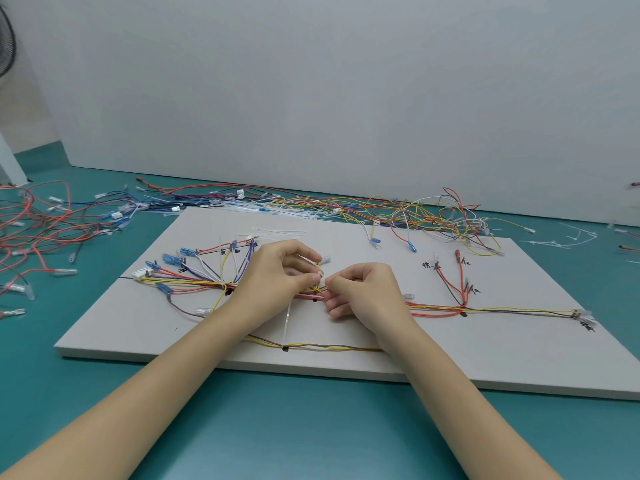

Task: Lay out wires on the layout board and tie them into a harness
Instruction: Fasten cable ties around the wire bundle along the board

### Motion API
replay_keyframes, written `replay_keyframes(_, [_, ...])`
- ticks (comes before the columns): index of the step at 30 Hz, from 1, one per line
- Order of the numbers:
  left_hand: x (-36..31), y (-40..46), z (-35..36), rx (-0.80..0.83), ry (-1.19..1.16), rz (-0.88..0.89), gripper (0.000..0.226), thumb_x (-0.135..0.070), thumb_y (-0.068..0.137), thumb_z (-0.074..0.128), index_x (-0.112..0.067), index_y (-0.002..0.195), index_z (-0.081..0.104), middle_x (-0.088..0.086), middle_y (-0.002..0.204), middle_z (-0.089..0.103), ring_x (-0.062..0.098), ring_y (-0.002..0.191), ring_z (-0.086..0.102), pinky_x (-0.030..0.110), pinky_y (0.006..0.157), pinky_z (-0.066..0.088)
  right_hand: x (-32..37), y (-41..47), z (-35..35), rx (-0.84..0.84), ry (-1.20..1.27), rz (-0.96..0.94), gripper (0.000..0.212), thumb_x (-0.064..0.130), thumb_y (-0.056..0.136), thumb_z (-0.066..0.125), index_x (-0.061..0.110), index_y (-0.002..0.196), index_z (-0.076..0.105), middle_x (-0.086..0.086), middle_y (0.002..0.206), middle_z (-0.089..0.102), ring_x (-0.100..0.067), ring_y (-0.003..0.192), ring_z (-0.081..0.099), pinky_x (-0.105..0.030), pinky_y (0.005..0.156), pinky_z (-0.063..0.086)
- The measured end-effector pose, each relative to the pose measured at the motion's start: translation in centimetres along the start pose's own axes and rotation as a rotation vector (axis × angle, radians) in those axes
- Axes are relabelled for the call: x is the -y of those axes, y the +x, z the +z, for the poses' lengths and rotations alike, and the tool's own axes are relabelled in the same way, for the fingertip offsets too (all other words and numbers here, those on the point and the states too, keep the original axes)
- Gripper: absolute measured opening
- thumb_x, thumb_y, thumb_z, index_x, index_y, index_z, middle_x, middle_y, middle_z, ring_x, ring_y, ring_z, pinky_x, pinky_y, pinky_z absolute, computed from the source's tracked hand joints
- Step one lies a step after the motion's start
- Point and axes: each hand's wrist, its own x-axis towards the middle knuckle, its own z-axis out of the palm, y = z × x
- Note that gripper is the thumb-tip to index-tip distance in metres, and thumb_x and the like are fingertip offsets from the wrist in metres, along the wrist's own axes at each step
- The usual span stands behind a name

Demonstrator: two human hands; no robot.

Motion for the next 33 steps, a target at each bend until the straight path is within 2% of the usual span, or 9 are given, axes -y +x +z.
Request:
replay_keyframes(11, [0.02,0.07,-0.15,0.042,0.005,0.043,0.026,0.005,0.08,0.073,-0.019,0.09,0.07,0.001,0.082,0.076,0.015,0.08,0.073,0.02,0.07,0.056,0.09,-0.01,0.0,-0.012,0.003,0.011,0.015,0.0,0.084,0.059,0.0,0.071,0.067,-0.013,0.061,0.066,-0.021,0.047,0.062,-0.027,0.05,0.057])
replay_keyframes(25, [0.19,0.61,-0.54,0.061,0.024,0.04,0.023,0.005,0.084,0.068,-0.019,0.082,0.069,0.002,0.072,0.072,0.017,0.068,0.071,0.02,0.063,0.055,0.06,-0.06,-0.57,0.006,0.054,0.015,0.014,-0.003,0.085,0.055,-0.002,0.079,0.067,-0.013,0.064,0.069,-0.022,0.053,0.067,-0.025,0.051,0.057])
replay_keyframes(33, [0.03,0.51,-0.66,0.072,0.015,0.023,0.023,0.01,0.086,0.064,-0.013,0.081,0.07,0.002,0.068,0.069,0.01,0.063,0.067,0.017,0.061,0.053,0.1,-0.06,-0.85,0.026,0.061,0.015,0.009,-0.001,0.089,0.059,-0.002,0.087,0.067,-0.016,0.069,0.071,-0.022,0.055,0.068,-0.027,0.053,0.058])
